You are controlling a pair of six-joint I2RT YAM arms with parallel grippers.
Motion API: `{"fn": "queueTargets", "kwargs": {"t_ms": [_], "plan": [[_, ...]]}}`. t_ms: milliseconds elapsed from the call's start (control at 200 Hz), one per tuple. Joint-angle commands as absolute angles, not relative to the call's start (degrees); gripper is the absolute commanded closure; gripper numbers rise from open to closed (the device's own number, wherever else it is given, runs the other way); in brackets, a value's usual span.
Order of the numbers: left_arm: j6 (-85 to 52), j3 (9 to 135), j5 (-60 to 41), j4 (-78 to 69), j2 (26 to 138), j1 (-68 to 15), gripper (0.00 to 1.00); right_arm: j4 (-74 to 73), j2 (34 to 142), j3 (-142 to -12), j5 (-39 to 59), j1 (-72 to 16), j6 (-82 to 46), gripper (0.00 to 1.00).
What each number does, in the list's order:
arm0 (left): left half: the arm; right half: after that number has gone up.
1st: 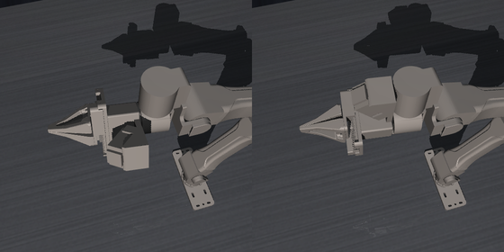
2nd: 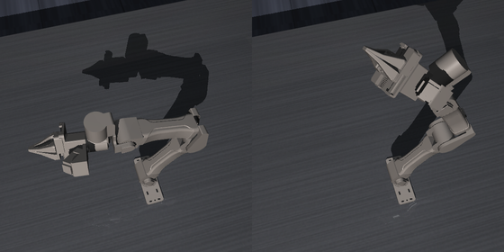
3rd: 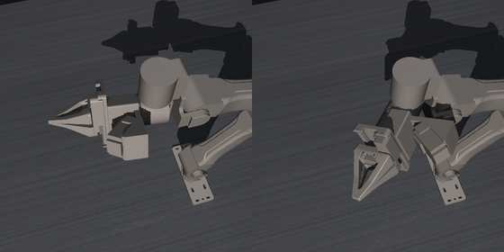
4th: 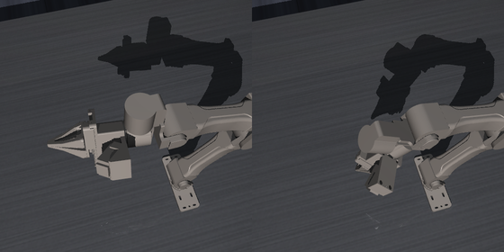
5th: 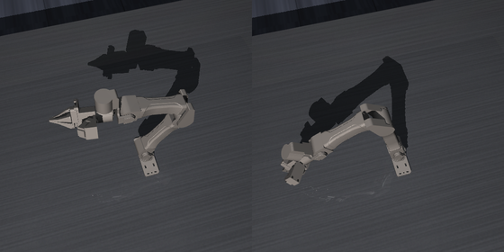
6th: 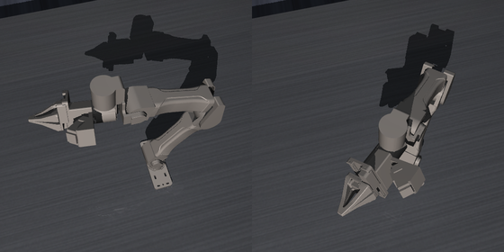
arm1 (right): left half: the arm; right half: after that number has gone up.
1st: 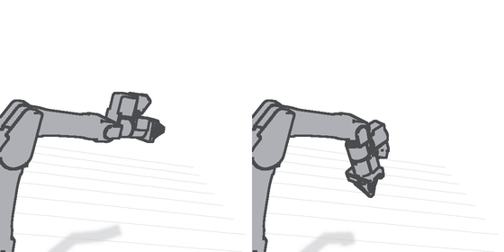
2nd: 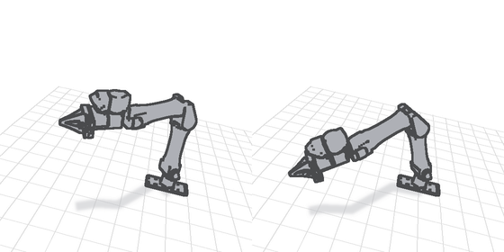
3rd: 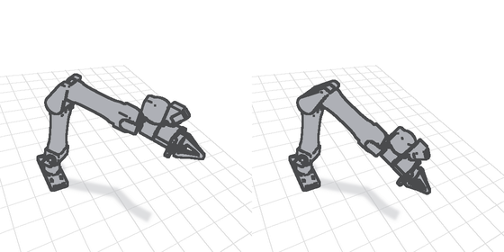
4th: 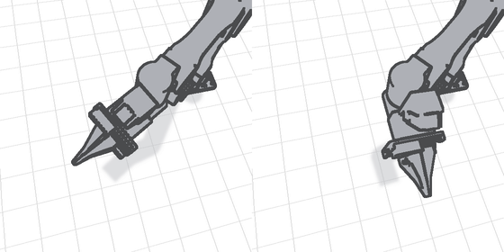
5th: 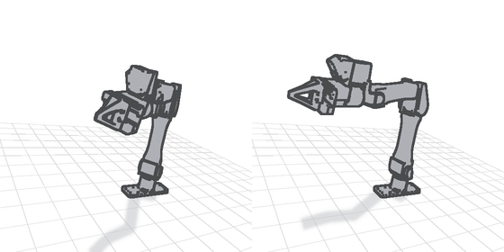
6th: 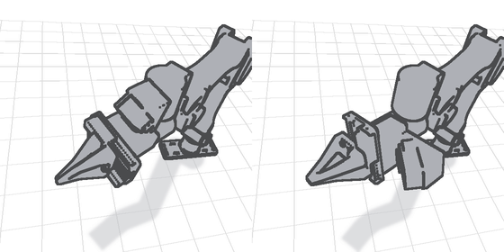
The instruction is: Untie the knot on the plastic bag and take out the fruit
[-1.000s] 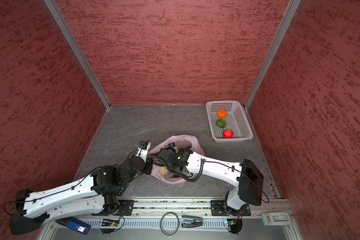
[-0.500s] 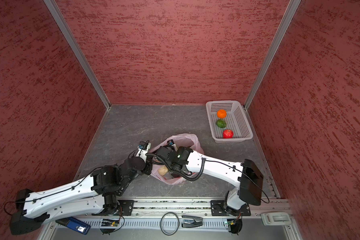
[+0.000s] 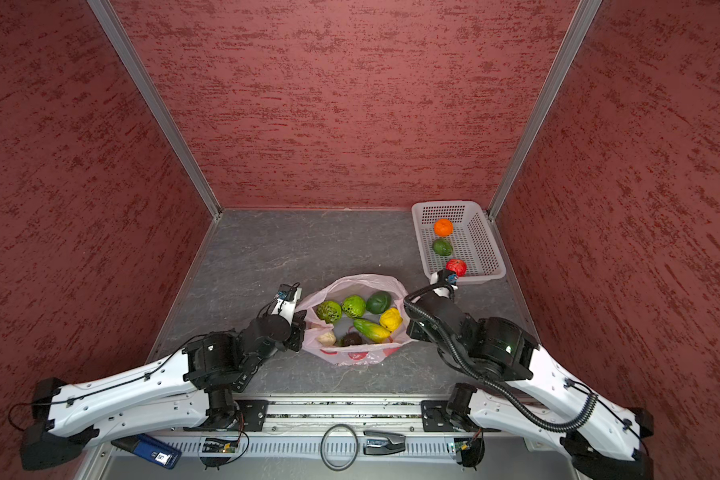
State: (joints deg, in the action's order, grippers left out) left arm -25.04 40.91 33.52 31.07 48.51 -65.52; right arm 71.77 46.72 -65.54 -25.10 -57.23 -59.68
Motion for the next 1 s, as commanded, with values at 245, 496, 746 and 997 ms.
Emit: {"fn": "queueTargets", "kwargs": {"t_ms": [245,496,746,997], "plan": [[-24.7,40.4,33.0,32.0,47.1,-65.2,1.0,79.5,47.3,-52.1,-24.1,-49.6,-68.9,1.0],[-24.3,40.6,32.8,32.6,45.6,-65.2,1.0,73.4,52.1,-48.6,-20.2,-43.5,-61.3,1.0],[-23.4,40.8,31.9,32.0,45.0,-65.3,1.0,73.4,50.2,-54.9,-14.1,-43.2,-55.2,0.67],[-22.3,41.2,31.3,30.8,45.5,-65.3,1.0,82.3,48.2,-69.8,-9.4,-43.3,-53.0,0.45]]}}
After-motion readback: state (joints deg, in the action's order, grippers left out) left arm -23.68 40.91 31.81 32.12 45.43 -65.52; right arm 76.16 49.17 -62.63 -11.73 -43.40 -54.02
